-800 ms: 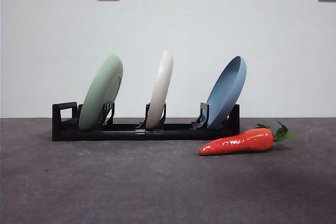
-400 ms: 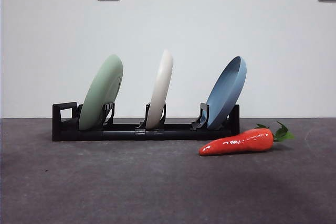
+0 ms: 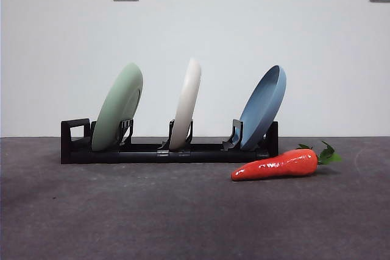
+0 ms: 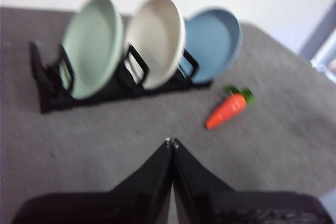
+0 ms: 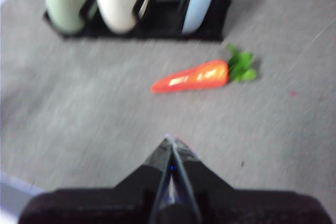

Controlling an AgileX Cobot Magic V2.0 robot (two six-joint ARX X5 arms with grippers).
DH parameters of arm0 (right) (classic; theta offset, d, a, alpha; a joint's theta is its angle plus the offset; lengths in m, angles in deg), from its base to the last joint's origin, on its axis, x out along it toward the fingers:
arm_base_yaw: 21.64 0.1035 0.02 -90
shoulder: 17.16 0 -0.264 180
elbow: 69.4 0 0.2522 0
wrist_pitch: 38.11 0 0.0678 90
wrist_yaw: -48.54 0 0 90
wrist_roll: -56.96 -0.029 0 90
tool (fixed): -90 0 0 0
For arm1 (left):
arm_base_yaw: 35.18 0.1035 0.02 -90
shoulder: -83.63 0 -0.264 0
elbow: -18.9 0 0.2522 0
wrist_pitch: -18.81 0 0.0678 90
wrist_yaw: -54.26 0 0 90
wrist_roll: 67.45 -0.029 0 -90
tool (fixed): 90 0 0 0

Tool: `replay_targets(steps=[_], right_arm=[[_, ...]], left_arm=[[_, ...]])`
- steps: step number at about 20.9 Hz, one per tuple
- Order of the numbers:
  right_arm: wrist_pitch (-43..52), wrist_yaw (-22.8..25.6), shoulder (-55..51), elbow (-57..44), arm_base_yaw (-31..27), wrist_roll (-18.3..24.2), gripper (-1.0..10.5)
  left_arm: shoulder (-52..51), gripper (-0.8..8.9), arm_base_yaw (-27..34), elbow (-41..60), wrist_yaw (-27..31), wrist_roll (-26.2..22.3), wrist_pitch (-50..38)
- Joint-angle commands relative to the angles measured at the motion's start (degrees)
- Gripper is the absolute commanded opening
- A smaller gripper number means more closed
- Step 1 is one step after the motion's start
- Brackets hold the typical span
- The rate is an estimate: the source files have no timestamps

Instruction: Take the green plate from the plate rack,put the plate on the table,take the carrot from the table,put the carrot in the plate

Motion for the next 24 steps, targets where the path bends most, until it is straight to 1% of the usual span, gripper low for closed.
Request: replay_targets(steps=[1,3,6,7,8,9,10,11,15,17,20,24], right_arm=[[-5.81,-3.39,2.93,3.45,-0.07,6.4,-0.1],[-9.31,-5.27,4.83,4.94,-0.07,8.11,-0.1],[-9.94,-5.05,5.62,5.01,-0.07,8.0,0.1],[-9.92,-5.03,5.64,5.01,-0.07,8.0,0.8],[-9.92,-4.98,5.66,5.01,-0.07,7.96,2.4],[-9.9,-4.85,5.66,5.01,-0.07,7.54,4.3],[-9.9,-4.87,5.66,5.01,-0.07,7.52,6.0],[-9.9,-4.9,5.66,5.01,-0.07,7.52,6.6],[-9.9,-4.92,5.66,5.01,-0.07,7.52,6.6],[-9.9,-4.96,5.66,5.01,-0.07,7.52,6.6],[-9.9,-4.96,5.81,5.01,-0.07,7.52,6.6],[-9.9,-4.94,5.81,5.01,-0.07,7.52,6.6]], left_arm=[[2.29,-0.08,0.15,-2.82,-2.54,-6.75,4.92],[3.89,-0.08,0.13,-4.7,-3.15,-8.79,8.55],[4.37,0.04,0.15,-5.11,-3.37,-9.16,9.57],[4.37,0.56,0.15,-5.11,-3.34,-8.94,9.57],[4.37,2.15,0.15,-5.11,-3.23,-8.63,9.57],[4.35,4.31,0.15,-5.11,-3.23,-8.61,9.6],[4.37,5.83,0.15,-5.11,-3.23,-8.61,9.55],[4.37,5.99,0.15,-5.11,-3.26,-8.61,9.42],[5.33,5.98,0.15,-5.2,-3.3,-8.61,6.54],[7.91,5.98,0.13,-5.95,-3.43,-8.61,4.17],[14.29,5.98,-0.04,-8.22,-3.67,-8.7,0.31],[26.93,5.98,-2.8,-12.76,-3.72,-8.72,-9.29]])
